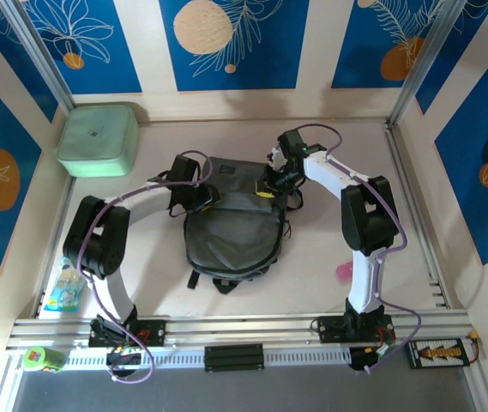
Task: Pack the student bag
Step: Zip the student bag at the center of the table, then reset both arms
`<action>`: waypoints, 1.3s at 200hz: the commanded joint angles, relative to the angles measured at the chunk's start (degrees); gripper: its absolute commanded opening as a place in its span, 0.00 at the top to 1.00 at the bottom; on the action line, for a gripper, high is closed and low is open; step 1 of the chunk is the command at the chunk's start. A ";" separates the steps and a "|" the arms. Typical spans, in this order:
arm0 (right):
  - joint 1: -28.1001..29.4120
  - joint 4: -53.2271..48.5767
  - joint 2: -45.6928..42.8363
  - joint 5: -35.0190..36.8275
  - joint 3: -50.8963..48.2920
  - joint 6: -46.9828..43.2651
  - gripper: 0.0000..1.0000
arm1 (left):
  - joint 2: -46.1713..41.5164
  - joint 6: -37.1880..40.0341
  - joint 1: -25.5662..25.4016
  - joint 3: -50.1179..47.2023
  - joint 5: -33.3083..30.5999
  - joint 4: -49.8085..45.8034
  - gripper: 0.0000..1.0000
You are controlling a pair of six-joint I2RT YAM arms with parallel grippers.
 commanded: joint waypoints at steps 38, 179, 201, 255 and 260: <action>-1.87 -3.44 -5.28 7.24 -2.87 -0.53 1.00 | 5.84 -0.64 -0.01 -0.84 -10.06 -9.04 0.65; -7.60 5.31 -20.91 17.24 -11.25 0.01 0.27 | -5.61 6.83 -0.46 7.15 -7.03 -8.41 0.33; -9.65 10.68 -27.45 26.88 -16.45 -1.97 0.17 | -11.48 10.97 0.90 6.09 -18.43 -10.33 0.15; -16.33 25.88 -37.78 45.88 -35.14 -7.23 0.01 | -26.66 19.90 7.16 -14.09 -49.22 -0.20 0.00; -17.20 25.70 -37.76 46.27 -35.86 -6.89 0.01 | -27.61 22.06 7.91 -16.42 -49.74 1.98 0.00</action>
